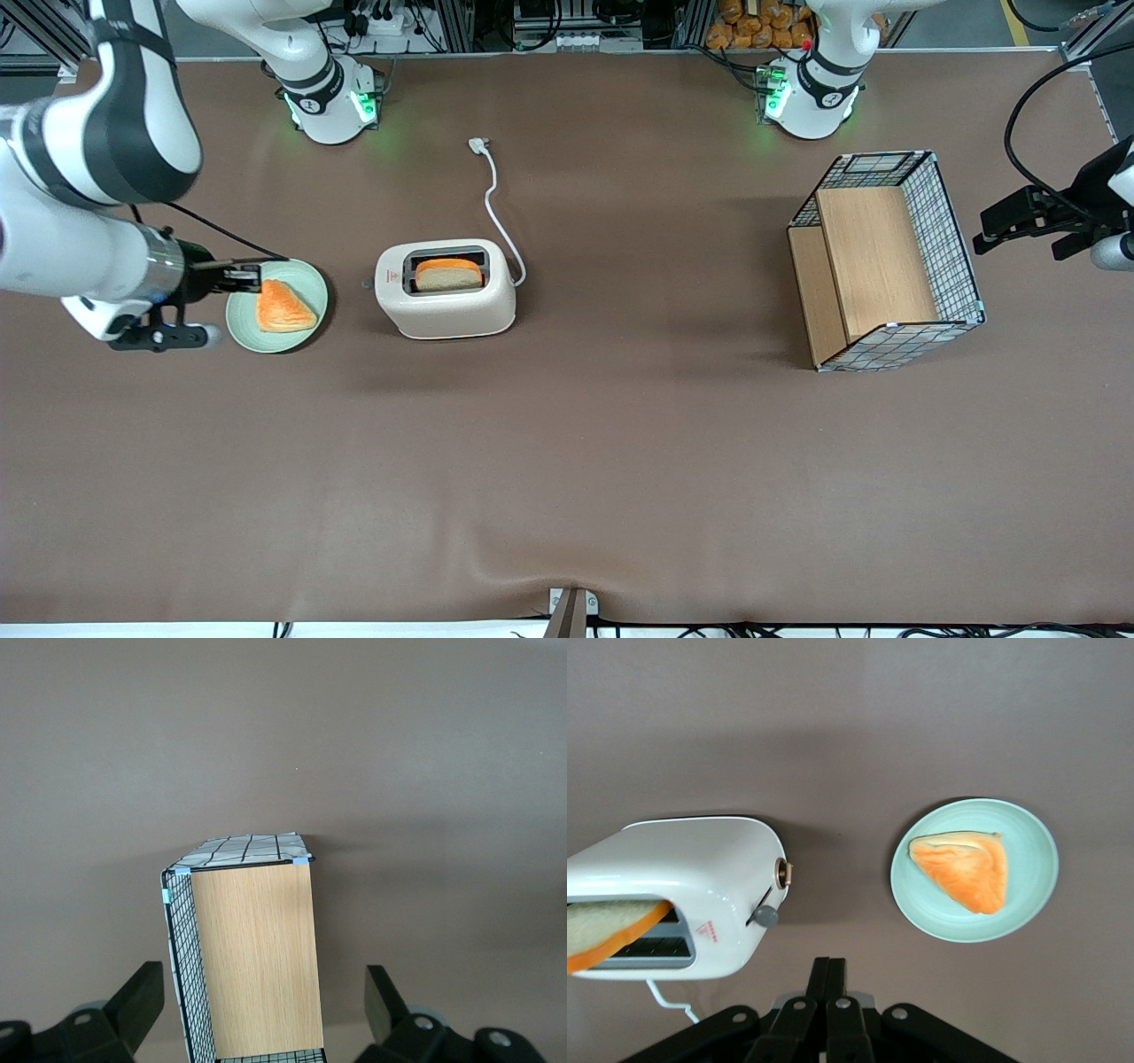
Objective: Press toaster button with right arm
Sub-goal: 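Move the right gripper over the plate toward the toaster's side lever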
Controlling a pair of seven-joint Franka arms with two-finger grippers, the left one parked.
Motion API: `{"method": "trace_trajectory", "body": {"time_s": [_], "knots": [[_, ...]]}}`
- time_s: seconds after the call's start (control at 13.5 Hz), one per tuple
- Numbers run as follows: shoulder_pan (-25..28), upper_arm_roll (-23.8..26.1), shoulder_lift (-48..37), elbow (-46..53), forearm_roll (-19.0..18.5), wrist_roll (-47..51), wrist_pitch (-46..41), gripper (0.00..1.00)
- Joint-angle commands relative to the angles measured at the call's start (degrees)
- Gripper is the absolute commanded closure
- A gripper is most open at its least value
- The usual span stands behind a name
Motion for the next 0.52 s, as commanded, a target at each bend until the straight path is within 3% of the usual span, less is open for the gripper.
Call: {"method": "trace_trajectory", "body": {"time_s": [0.0,0.44], "knots": [[1.9,-0.2,-1.4,-6.6,1.2,-0.4,5.1,1.0],[5.0,-0.2,-1.3,-16.0,4.3,0.2,16.5,1.0]]}}
